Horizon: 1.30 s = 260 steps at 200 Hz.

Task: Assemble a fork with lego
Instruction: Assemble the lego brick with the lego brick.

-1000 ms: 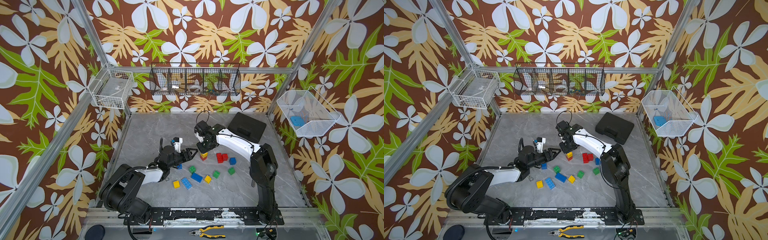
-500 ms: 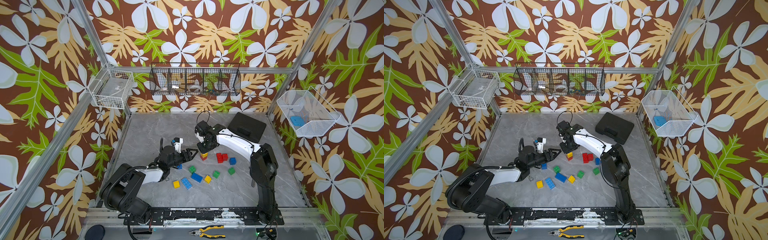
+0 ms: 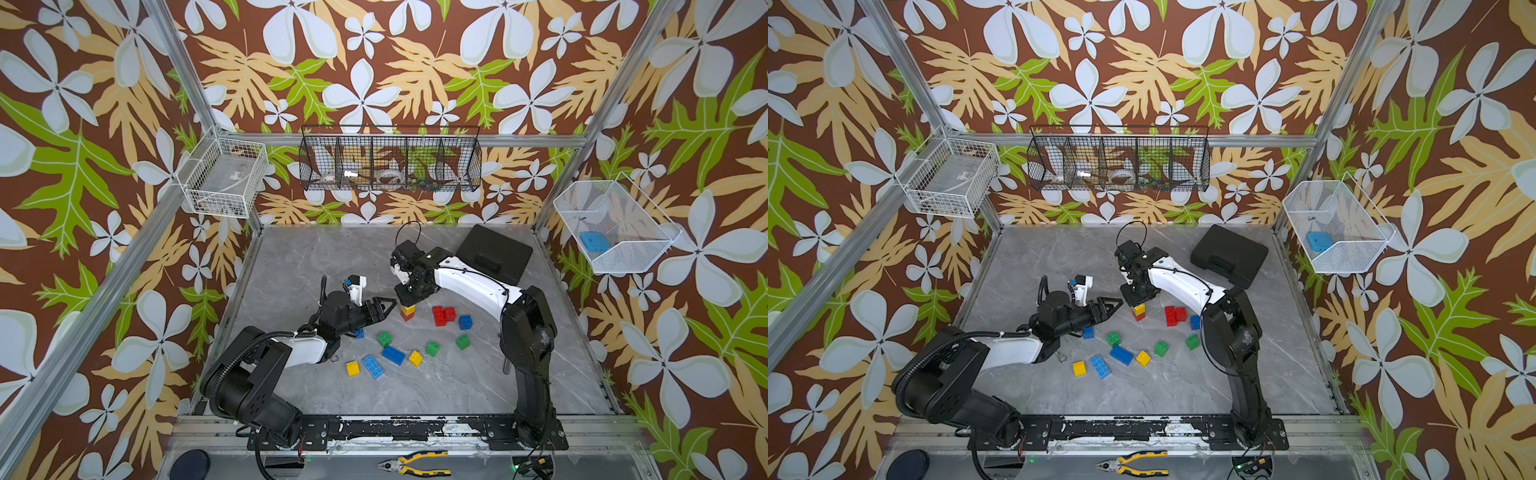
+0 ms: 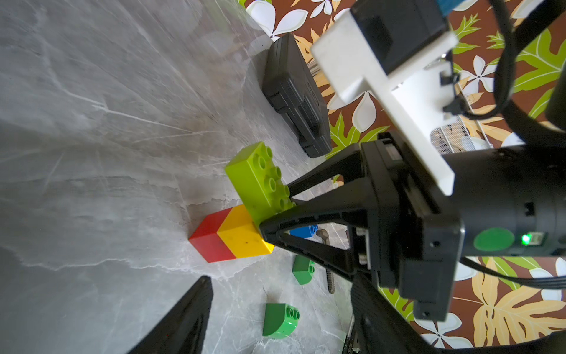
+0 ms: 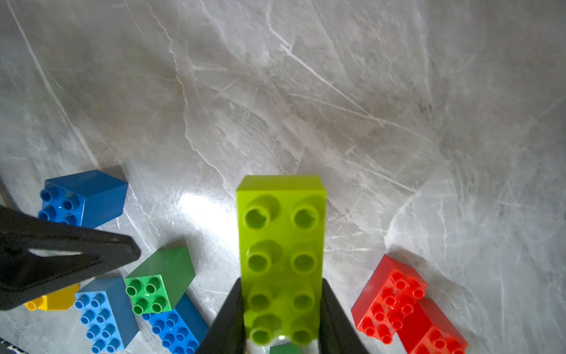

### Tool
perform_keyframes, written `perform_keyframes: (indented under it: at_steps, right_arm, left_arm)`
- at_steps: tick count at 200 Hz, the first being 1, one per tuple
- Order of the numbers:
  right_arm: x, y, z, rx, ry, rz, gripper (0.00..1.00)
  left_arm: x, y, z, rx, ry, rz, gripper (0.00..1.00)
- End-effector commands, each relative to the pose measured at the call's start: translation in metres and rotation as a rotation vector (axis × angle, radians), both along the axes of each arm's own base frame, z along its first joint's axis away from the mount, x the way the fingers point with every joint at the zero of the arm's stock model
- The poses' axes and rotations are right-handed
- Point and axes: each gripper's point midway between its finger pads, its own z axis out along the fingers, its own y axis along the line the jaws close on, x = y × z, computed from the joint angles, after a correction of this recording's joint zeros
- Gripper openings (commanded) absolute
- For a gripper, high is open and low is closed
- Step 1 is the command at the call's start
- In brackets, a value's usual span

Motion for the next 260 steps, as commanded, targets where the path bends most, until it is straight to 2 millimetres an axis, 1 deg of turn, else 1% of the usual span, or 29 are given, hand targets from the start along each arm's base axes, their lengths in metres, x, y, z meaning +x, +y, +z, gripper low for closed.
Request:
perform_keyframes:
  at_steps: [1,54,97,134,157,178,205,237,260]
  right_arm:
    - [-0.019,-0.015,-0.018,-0.079,0.096,0.023,0.24]
    - [-0.022,-0.022,-0.017,-0.119,0.102,0.051,0.22]
    - [-0.028,-0.029,-0.015,-0.141,0.107,0.064,0.21]
    - [-0.032,-0.032,-0.020,-0.164,0.125,0.074,0.21]
    - [-0.032,-0.033,-0.020,-0.186,0.130,0.087,0.21]
    - [-0.031,-0.035,-0.018,-0.207,0.128,0.092,0.20]
    - [-0.031,-0.036,-0.019,-0.216,0.129,0.099,0.19]
    - [-0.032,-0.033,-0.022,-0.201,0.138,0.103,0.19]
    - [-0.032,-0.030,-0.023,-0.184,0.140,0.105,0.19]
  left_arm:
    - [0.001,-0.002,0.006,-0.010,-0.024,-0.010,0.74]
    - [0.002,-0.002,0.006,-0.009,-0.023,-0.010,0.74]
    - [0.004,-0.003,0.007,-0.004,-0.026,-0.013,0.73]
    - [0.004,-0.004,0.005,0.016,-0.026,-0.017,0.73]
    - [0.005,-0.003,0.004,0.022,-0.026,-0.010,0.73]
    - [0.011,0.002,0.004,0.010,-0.020,0.022,0.73]
    - [0.023,0.005,0.014,-0.044,-0.022,0.045,0.73]
    - [0.034,-0.004,0.023,-0.103,-0.015,0.027,0.73]
    - [0.036,-0.008,0.021,-0.117,-0.001,0.016,0.72]
